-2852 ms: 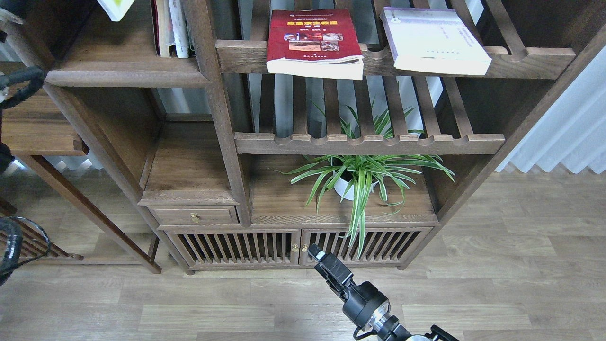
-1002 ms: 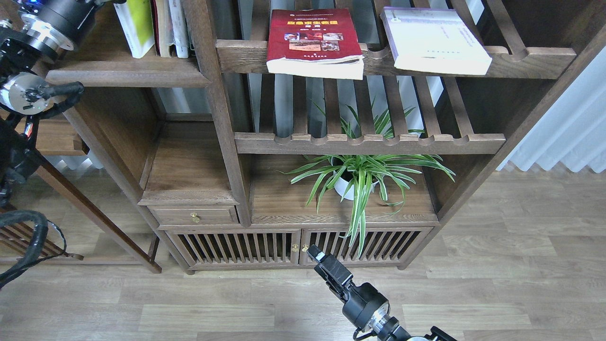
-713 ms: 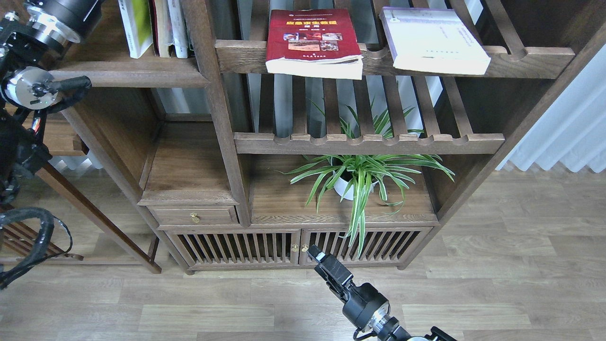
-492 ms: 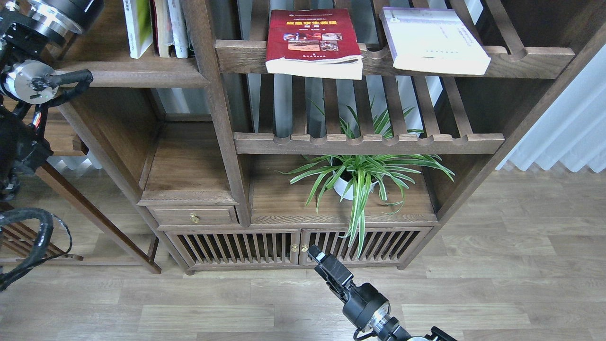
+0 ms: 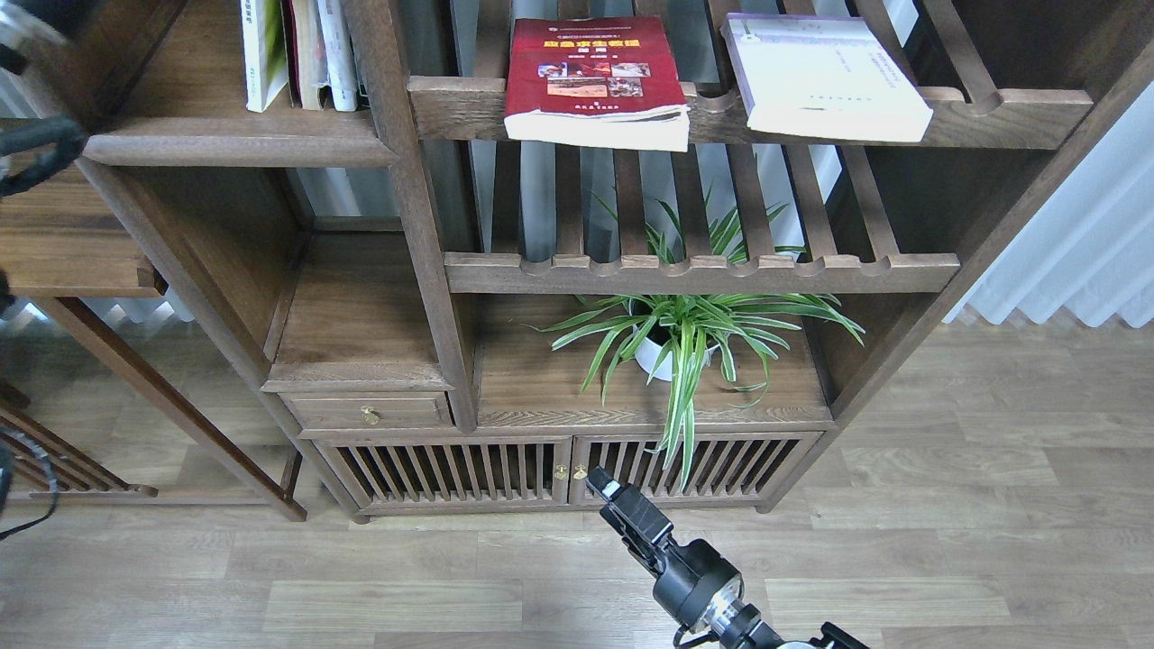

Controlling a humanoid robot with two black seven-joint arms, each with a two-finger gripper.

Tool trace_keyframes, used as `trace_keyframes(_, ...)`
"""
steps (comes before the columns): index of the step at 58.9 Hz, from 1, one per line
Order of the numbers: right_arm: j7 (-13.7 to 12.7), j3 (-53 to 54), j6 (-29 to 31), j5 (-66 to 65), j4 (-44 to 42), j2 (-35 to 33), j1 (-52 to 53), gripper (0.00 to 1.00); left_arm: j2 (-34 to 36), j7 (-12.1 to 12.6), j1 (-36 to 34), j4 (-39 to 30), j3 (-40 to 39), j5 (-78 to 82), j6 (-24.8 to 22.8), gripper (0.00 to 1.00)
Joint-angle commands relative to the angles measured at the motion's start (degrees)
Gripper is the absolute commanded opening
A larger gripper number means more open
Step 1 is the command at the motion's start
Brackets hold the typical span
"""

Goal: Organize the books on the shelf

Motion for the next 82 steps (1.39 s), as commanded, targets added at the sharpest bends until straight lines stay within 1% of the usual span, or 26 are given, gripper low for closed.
trace_keyframes(1,0.0,0.0,0.0,0.0,0.0,0.0,0.0,0.99,2.7,0.8,5.3,-4.7,-0.8,-4.6,0.0,0.46)
trace_keyframes(10,0.0,0.0,0.0,0.0,0.0,0.0,0.0,0.99,4.2,1.0,12.3,-10.0,-3.6,-6.6,0.0,0.46)
trace_keyframes(11,0.0,0.0,0.0,0.0,0.0,0.0,0.0,0.99,4.7,1.0,15.4,-11.7,-4.8,-7.3,0.0,0.46)
trace_keyframes(19,0.0,0.0,0.0,0.0,0.0,0.0,-0.1,0.99,4.8,1.0,19.6,-15.0,-6.7,-8.3,0.0,0.46)
trace_keyframes(24,0.0,0.1,0.0,0.1,0.0,0.0,-0.1,0.99,4.9,1.4,22.0,-16.3,-10.1,-8.4,0.0,0.46)
trace_keyframes(29,0.0,0.1,0.0,0.3,0.0,0.0,-0.2,0.99,4.8,1.5,26.3,-16.7,-13.1,-8.4,0.0,0.46)
trace_keyframes(36,0.0,0.3,0.0,0.4,0.0,0.0,-0.1,0.99,3.7,1.1,31.6,-16.8,-15.4,-8.4,0.0,0.46)
trace_keyframes(40,-0.4,0.3,0.0,0.4,0.1,0.0,-0.1,0.99,1.6,0.9,34.9,-16.9,-16.9,-8.4,0.0,0.46)
trace_keyframes(46,-0.4,1.0,0.0,0.4,0.4,0.0,-0.2,0.99,-2.9,1.2,37.8,-16.9,-18.1,-8.4,0.0,0.46)
trace_keyframes(50,-0.3,1.4,0.0,0.4,0.4,0.0,-0.1,0.99,-5.0,1.7,38.6,-16.9,-18.1,-8.2,0.0,0.46)
trace_keyframes(57,0.0,1.9,0.0,0.5,0.5,0.0,-0.1,0.99,-5.9,2.4,40.2,-16.9,-17.8,-8.0,0.0,0.46)
trace_keyframes(61,0.0,3.2,0.0,0.5,0.6,0.0,-0.2,0.99,-6.3,2.4,41.2,-16.9,-17.3,-8.1,0.0,0.46)
trace_keyframes(62,0.0,3.8,0.0,0.5,0.7,0.0,-0.2,0.99,-7.5,2.5,43.4,-16.9,-16.7,-8.1,0.0,0.46)
trace_keyframes(69,0.0,3.9,0.0,0.8,0.8,0.0,-0.2,0.99,-10.7,2.7,48.8,-16.7,-14.8,-8.3,0.0,0.48)
trace_keyframes(75,-0.1,3.9,0.0,0.8,1.1,0.0,-0.4,0.99,-14.0,2.8,51.2,-15.7,-13.1,-8.2,0.0,0.50)
trace_keyframes(78,-0.1,3.9,0.0,0.8,1.1,0.0,-0.4,0.99,-15.3,3.1,51.3,-14.5,-13.3,-8.0,0.0,0.50)
trace_keyframes(80,-0.1,4.0,0.0,0.8,1.1,0.0,-0.4,0.99,-15.5,4.3,51.2,-12.9,-13.5,-8.0,0.0,0.51)
trace_keyframes(82,-0.1,4.1,0.0,0.8,1.2,0.0,-0.4,0.99,-15.5,5.3,51.2,-11.8,-13.7,-8.2,0.0,0.55)
